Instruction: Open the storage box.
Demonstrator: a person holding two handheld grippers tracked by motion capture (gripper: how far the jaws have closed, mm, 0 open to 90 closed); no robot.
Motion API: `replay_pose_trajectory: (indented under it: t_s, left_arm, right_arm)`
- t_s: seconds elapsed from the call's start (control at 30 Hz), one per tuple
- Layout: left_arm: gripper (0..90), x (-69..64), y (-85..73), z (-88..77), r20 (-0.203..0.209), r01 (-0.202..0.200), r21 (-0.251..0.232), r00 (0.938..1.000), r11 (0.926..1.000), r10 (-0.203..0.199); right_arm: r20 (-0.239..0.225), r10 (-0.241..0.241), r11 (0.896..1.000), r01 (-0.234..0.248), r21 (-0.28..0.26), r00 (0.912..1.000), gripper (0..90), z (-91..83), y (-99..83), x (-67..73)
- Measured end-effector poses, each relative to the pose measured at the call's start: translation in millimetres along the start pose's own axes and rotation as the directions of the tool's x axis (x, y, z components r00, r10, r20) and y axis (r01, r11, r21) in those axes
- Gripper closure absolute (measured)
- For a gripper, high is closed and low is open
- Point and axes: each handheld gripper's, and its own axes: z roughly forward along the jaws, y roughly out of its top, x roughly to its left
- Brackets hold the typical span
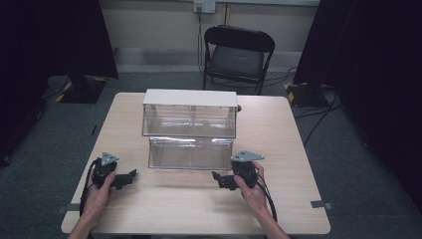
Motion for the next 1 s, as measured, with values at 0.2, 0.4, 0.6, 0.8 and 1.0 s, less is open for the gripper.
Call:
replay_pose_trajectory:
  t_s: [0.2, 0.4, 0.6, 0.8, 1.0]
  left_arm:
    - [11.6, -0.2, 0.0, 0.1, 0.003, 0.003, 0.001, 1.0000, 1.0000, -0.003]
    - [11.6, -0.1, 0.0, 0.1, 0.003, 0.003, 0.001, 1.0000, 1.0000, -0.003]
    - [11.6, -0.1, 0.1, 0.1, 0.003, 0.002, 0.001, 1.0000, 1.0000, -0.002]
    - [11.6, -0.1, 0.1, 0.1, 0.003, 0.002, 0.001, 1.0000, 1.0000, -0.002]
    - [11.6, 0.0, 0.1, 0.1, 0.004, 0.002, 0.001, 1.0000, 1.0000, -0.002]
  right_arm:
    - [-0.001, 0.000, 1.000, 0.000, -0.004, 1.0000, 13.4, -1.1, 0.3, 0.4]
    - [-0.004, 0.002, 1.000, -0.002, -0.002, 1.0000, 13.3, -2.4, 1.6, 0.9]
    - [-0.006, 0.001, 1.000, -0.001, -0.003, 1.0000, 13.3, -3.6, 2.3, 0.9]
    - [-0.010, 0.003, 1.000, -0.003, -0.007, 0.9999, 13.3, -4.8, 2.5, 1.1]
    - [-0.011, 0.002, 1.000, -0.002, -0.009, 0.9999, 13.3, -5.6, 2.8, 1.4]
